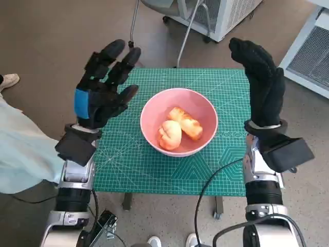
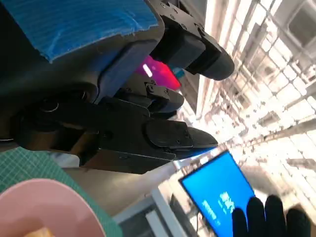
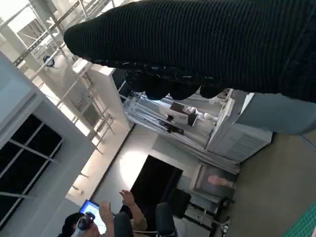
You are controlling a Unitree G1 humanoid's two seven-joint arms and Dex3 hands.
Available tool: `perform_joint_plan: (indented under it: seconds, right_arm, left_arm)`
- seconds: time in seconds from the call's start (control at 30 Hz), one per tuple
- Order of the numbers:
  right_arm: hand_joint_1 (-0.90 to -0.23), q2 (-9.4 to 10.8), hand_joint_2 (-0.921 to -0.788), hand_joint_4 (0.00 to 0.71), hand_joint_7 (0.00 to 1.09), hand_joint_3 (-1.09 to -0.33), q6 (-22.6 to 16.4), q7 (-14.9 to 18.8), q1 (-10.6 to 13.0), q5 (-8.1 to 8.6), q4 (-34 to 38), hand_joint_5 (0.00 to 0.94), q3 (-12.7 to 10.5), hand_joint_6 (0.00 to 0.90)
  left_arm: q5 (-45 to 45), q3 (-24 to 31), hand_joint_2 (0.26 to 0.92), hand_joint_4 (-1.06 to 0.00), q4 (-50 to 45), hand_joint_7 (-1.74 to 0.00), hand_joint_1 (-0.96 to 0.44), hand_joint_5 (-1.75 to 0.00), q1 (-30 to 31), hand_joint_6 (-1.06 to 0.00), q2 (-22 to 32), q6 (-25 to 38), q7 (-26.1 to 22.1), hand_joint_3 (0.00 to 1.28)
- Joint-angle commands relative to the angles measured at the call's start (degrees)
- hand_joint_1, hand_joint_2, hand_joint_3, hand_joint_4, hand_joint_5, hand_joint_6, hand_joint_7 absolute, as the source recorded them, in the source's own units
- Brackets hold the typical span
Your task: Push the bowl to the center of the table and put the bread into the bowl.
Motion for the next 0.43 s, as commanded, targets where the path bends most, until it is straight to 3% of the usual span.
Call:
perform_joint_plan:
  seconds: [0.03,0.27,0.43]
  right_arm:
    - [-0.458,0.0,-0.921,0.434,0.85,-0.617,0.7,-0.2,0.1,0.05,0.9,0.009,0.0,0.136]
    - [-0.463,-0.1,-0.921,0.435,0.84,-0.615,0.6,0.0,0.0,-0.03,1.4,0.009,0.0,0.138]
    - [-0.459,-0.1,-0.921,0.434,0.84,-0.617,0.7,-0.4,0.2,-0.34,1.5,0.008,0.1,0.139]
  left_arm:
    - [0.4,0.0,0.921,-0.52,0.0,-0.66,-0.06,-0.05,0.8,-0.24,-0.3,-1.5,1.3,0.20]
    - [2.5,-0.8,0.916,-0.32,0.6,-0.60,-0.14,0.00,1.1,-0.07,0.1,-2.3,2.6,0.12]
    - [3.5,-1.3,0.916,-0.21,0.3,-0.57,-0.17,0.00,1.2,-0.01,0.7,-1.6,2.4,0.09]
